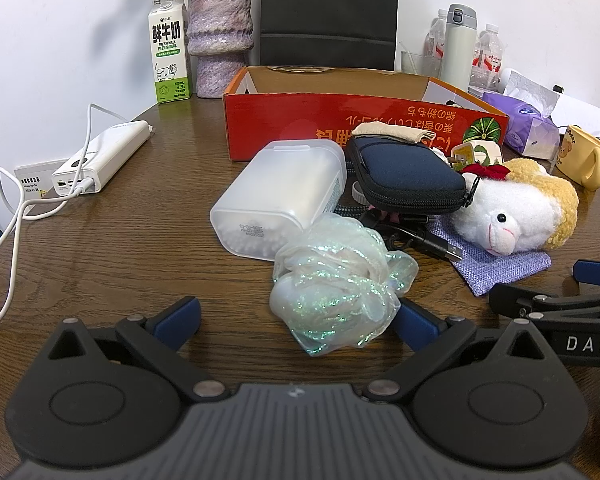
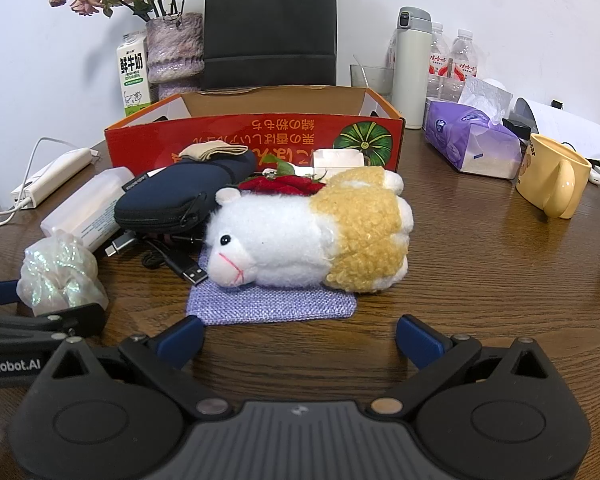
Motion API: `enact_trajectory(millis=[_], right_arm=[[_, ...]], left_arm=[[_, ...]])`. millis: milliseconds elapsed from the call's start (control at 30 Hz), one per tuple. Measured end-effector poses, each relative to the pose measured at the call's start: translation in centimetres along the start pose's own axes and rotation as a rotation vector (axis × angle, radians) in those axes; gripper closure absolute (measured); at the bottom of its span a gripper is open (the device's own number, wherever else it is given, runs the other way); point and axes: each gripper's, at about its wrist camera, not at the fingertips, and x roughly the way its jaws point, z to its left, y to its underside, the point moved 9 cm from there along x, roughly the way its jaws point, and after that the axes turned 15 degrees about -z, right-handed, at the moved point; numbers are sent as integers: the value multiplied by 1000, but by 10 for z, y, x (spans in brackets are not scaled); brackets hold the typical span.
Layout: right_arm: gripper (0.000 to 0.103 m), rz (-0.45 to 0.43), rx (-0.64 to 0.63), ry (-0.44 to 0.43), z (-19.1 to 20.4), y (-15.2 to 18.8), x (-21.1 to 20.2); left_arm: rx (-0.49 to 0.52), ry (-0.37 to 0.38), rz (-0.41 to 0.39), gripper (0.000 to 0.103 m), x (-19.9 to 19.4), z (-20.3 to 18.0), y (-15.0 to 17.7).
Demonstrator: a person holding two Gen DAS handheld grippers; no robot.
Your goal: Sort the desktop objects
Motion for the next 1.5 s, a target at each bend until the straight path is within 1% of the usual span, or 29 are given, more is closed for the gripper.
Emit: enact_trajectory(millis=[233, 1000, 1100, 1133, 1233, 1300, 1333, 1367, 1400, 1433, 1500], right_arm=[[0, 0, 1, 8, 0, 0, -1], [0, 2, 1, -1, 0, 1, 0], [0, 2, 1, 15, 0, 2, -2], [0, 2, -5, 7, 1, 3, -5], [0, 7, -33, -54, 6, 5, -11], [1, 19, -42, -70, 8, 5, -16], [3, 12, -44, -76, 7, 4, -21], [10, -5, -48, -86, 6, 2, -28], [12, -27, -55, -101, 5, -3, -36], [12, -52, -60, -116, 3, -9, -43], [12, -123, -51, -125, -4, -30, -52]], left_arm=[[0, 0, 0, 0, 0, 0, 0], [0, 0, 1, 0, 0, 0, 0], [1, 0, 1, 0, 0, 0, 0], [1, 0, 1, 0, 0, 0, 0], [8, -2, -1, 0, -1, 0, 0], [29, -12, 4, 0, -5, 0, 0], [39, -21, 4, 0, -8, 0, -1], [50, -25, -8, 0, -14, 0, -5], [53, -22, -34, 0, -22, 2, -11], [41, -7, -86, 0, -33, 5, -22], [10, 21, -177, 0, -44, 9, -41]])
